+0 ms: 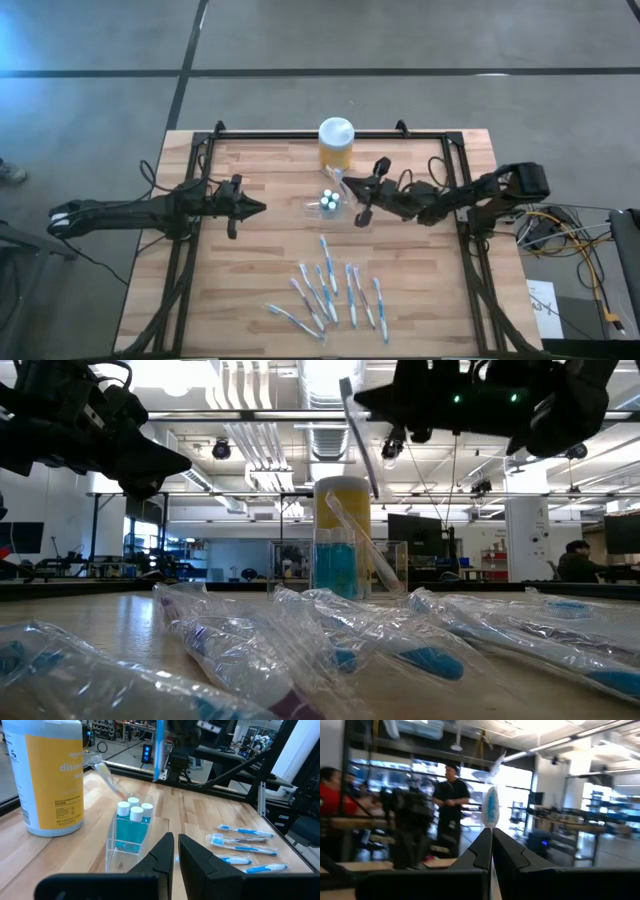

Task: Pick & Place toothbrushing station
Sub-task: Put the blue toothbrush into the transparent organizer

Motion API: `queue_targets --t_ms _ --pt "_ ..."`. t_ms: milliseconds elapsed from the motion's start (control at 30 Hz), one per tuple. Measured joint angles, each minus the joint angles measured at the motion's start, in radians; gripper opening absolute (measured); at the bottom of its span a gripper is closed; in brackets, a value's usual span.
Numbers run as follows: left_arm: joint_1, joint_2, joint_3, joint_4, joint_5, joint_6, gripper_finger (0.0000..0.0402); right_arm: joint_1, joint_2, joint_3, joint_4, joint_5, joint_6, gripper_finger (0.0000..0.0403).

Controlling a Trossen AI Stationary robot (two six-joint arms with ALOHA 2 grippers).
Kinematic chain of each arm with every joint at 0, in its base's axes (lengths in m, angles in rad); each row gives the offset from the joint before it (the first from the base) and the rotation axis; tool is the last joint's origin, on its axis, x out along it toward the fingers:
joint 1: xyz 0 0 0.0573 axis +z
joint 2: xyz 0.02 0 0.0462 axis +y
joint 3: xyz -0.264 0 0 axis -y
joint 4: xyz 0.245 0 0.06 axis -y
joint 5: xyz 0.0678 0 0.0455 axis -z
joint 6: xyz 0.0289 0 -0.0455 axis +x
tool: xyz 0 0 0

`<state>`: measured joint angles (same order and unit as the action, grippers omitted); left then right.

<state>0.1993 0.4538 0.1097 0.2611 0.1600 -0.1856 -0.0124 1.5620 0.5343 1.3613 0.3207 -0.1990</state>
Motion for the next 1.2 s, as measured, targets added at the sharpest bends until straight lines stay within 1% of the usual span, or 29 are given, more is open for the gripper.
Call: queue_targets --t_ms 167,367,633,833,1200 --pt "0.000 0.000 0.000 0.000 0.000 0.001 0.0030 -0.008 0.068 0.001 0.045 0.027 -0.006 0.0008" --pt "0.000 0.000 0.000 0.000 0.000 0.004 0.0030 -0.008 0.113 0.001 0.042 0.103 0.004 0.0008" --pt "0.000 0.000 0.000 -0.001 0.000 0.003 0.0030 -0.007 0.177 -0.005 0.042 0.134 0.025 0.0008" --pt "0.000 0.000 0.000 -0.010 0.000 0.000 0.0030 -0.006 0.224 -0.016 0.058 0.178 0.039 0.0008" --pt "0.000 0.000 0.000 -0.011 0.000 -0.002 0.0030 -0.001 0.240 -0.075 0.057 0.211 0.090 0.0008"
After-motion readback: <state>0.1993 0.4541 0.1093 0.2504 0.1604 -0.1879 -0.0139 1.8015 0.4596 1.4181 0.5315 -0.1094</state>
